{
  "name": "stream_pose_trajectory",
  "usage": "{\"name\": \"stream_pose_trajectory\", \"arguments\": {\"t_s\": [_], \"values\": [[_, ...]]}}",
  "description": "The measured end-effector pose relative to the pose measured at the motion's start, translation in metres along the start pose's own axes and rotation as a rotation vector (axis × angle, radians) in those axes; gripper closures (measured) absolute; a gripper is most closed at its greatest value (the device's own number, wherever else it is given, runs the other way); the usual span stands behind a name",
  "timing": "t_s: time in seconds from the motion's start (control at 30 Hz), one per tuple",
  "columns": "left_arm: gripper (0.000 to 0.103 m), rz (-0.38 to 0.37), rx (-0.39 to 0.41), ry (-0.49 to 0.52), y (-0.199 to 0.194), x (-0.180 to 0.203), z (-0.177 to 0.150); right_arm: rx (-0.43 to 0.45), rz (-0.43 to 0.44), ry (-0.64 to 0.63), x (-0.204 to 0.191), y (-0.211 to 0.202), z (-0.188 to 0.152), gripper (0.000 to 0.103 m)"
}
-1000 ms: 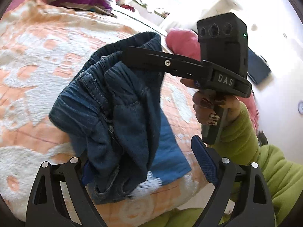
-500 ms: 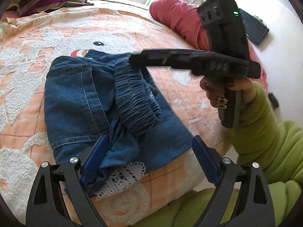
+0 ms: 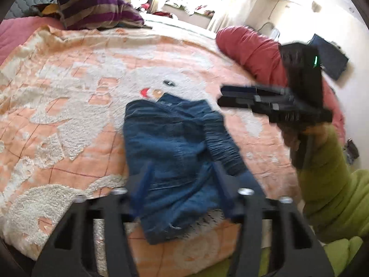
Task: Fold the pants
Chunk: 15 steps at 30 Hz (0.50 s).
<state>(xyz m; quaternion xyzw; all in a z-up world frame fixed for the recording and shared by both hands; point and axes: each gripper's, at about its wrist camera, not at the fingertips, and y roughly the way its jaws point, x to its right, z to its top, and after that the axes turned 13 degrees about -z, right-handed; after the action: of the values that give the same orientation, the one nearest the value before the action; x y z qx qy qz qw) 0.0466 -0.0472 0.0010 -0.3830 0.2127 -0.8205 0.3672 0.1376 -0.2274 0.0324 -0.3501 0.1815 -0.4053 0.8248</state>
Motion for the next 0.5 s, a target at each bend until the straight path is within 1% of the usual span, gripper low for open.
{"name": "stream_pose_trajectory", "arguments": {"t_s": [0.03,0.07,0.1,0.2,0.23,0.27,0.3,0.37,0.4,0.43,0.47,0.5], "values": [[0.072,-0.002,-0.023,-0.001,0.004,-0.002,-0.003,-0.023,0.008,-0.023,-0.004,0.009,0.006,0.062],[0.073,-0.012,-0.049,0.002,0.01,-0.001,-0.006,-0.051,0.012,-0.054,-0.009,0.02,0.01,0.065],[0.073,-0.017,-0.078,0.017,0.015,0.002,-0.011,-0.079,0.006,-0.083,-0.013,0.029,0.012,0.065],[0.073,0.01,-0.154,0.067,0.028,0.01,-0.024,-0.184,-0.021,-0.168,-0.023,0.058,0.009,0.065],[0.073,0.009,-0.156,0.069,0.029,0.009,-0.025,-0.204,-0.023,-0.186,-0.025,0.063,0.005,0.071],[0.073,0.005,-0.154,0.068,0.027,0.01,-0.025,-0.222,-0.013,-0.216,-0.031,0.067,0.0,0.081],[0.073,-0.003,-0.15,0.063,0.025,0.009,-0.025,-0.219,-0.001,-0.237,-0.037,0.065,-0.003,0.099],[0.073,-0.004,-0.147,0.066,0.024,0.008,-0.027,-0.173,-0.07,-0.279,-0.049,0.056,-0.002,0.099],[0.073,0.002,-0.147,0.074,0.025,0.01,-0.027,-0.148,-0.09,-0.276,-0.05,0.051,0.002,0.099],[0.073,0.005,-0.147,0.08,0.023,0.01,-0.028,-0.131,-0.132,-0.266,-0.048,0.05,0.007,0.1],[0.073,0.006,-0.147,0.084,0.023,0.01,-0.028,-0.132,-0.159,-0.27,-0.047,0.052,0.008,0.1],[0.072,0.004,-0.146,0.084,0.022,0.009,-0.028,-0.14,-0.167,-0.27,-0.045,0.056,0.008,0.1]]}}
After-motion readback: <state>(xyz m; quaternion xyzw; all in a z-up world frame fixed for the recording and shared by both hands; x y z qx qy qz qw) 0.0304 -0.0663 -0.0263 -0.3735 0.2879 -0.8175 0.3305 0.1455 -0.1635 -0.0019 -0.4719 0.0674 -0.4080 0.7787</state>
